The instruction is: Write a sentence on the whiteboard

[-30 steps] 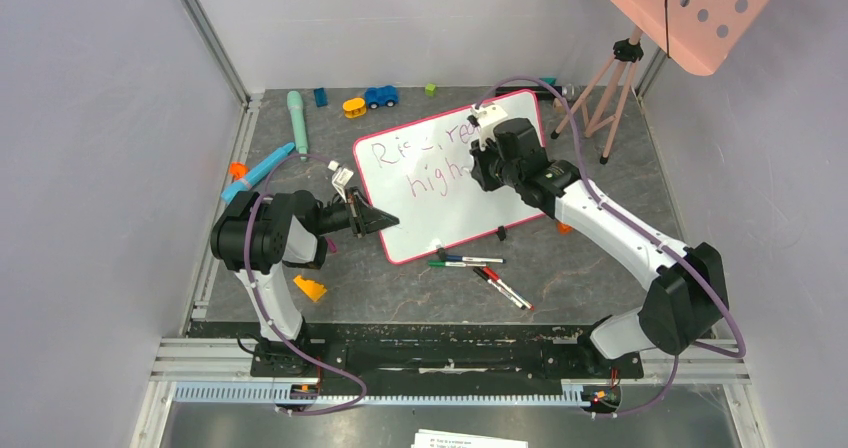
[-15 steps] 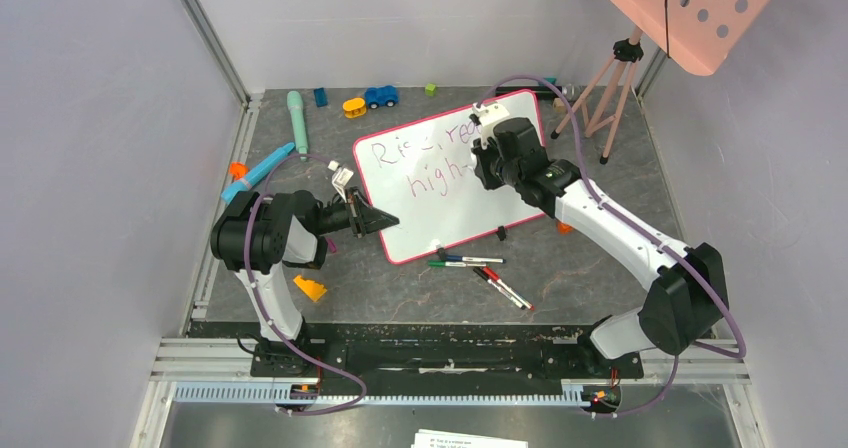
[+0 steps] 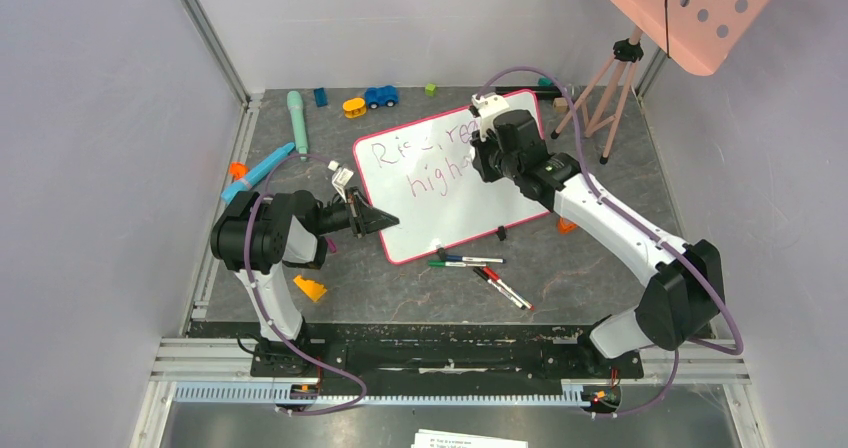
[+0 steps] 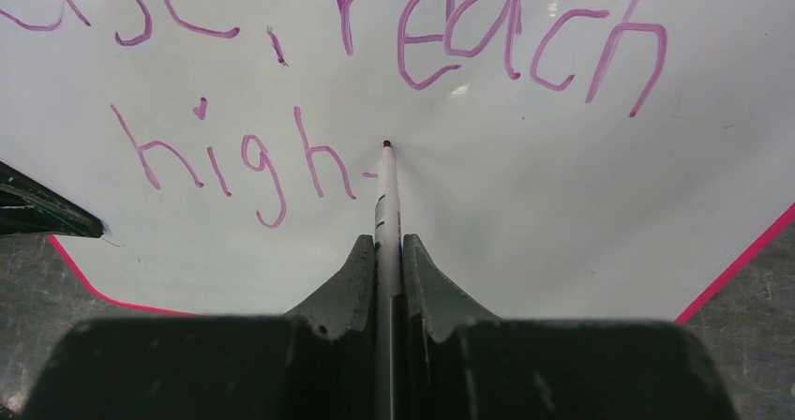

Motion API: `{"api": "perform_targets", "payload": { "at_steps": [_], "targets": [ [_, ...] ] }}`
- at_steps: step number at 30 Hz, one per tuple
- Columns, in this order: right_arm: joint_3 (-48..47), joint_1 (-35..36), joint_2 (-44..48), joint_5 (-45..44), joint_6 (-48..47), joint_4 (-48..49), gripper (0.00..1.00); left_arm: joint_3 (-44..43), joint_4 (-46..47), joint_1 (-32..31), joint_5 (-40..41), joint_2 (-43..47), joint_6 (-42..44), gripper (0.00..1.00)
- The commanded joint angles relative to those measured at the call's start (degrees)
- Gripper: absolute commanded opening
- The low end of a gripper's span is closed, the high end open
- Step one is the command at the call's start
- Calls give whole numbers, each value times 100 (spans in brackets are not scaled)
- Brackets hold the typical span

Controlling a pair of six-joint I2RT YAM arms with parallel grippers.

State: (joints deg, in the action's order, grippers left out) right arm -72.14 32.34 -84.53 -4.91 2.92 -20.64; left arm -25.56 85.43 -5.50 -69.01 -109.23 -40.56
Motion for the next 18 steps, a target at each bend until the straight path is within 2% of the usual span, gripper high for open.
{"api": "perform_targets", "payload": {
  "at_steps": [1, 18],
  "targets": [
    [-207, -48, -107, 146, -59, 245, 0, 47, 378, -92, -474, 42, 735, 7],
    [470, -41, 200, 387, 96, 273, 0, 42, 378, -96, -464, 41, 735, 7]
  ]
}}
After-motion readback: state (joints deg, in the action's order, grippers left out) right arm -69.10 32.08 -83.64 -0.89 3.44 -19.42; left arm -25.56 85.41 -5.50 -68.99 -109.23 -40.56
